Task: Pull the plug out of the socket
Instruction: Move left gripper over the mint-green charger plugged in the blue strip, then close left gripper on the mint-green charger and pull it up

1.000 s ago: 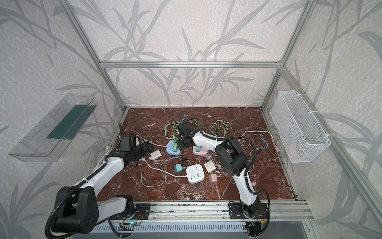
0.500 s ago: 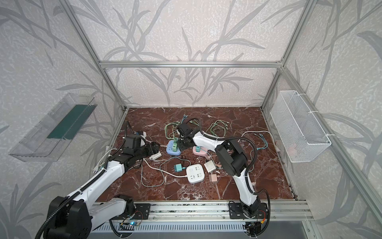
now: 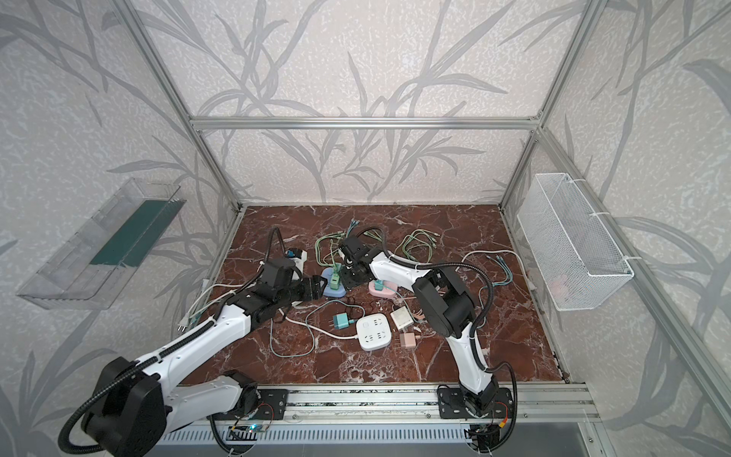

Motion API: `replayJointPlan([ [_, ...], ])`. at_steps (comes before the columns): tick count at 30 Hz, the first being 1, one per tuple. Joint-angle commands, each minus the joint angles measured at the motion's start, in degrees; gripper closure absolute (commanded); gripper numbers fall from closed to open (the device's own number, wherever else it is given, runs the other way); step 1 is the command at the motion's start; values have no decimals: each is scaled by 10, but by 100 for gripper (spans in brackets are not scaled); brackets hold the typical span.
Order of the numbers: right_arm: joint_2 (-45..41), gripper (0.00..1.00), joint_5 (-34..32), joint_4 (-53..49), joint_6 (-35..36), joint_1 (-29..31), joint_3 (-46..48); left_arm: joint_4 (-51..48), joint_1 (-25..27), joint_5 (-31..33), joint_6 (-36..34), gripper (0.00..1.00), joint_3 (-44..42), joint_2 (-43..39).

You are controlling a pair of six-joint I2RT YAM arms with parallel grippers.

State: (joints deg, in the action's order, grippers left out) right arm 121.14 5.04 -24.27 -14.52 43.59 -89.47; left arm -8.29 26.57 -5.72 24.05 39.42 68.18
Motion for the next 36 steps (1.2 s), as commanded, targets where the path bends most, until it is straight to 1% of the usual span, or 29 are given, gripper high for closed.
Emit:
replayJointPlan([
  [1, -18, 41, 6, -11, 0, 3, 4, 23, 21, 16, -29, 27, 28, 34],
  [4, -15, 41, 6, -12, 1, 4, 3, 25, 30, 20, -43, 32, 44, 69],
  [8, -14, 41, 5, -14, 3, 3, 3, 23, 39, 39, -57, 34, 61, 105],
  [12, -14, 41, 4, -14, 3, 2, 2, 25, 47, 58, -65, 38, 70, 123],
  [17, -13, 41, 4, -13, 3, 1, 2, 27, 51, 71, -77, 46, 83, 147],
  [24, -11, 40, 6, -13, 3, -1, 2, 32, 57, 71, -85, 50, 92, 172],
  [28, -12, 41, 7, -12, 3, -1, 3, 26, 58, 77, -85, 58, 100, 187],
  [32, -13, 39, 7, -12, 2, -2, 4, 25, 59, 80, -81, 59, 103, 194],
  [36, -15, 39, 9, -10, 2, -3, 9, 30, 59, 80, -74, 67, 104, 195],
])
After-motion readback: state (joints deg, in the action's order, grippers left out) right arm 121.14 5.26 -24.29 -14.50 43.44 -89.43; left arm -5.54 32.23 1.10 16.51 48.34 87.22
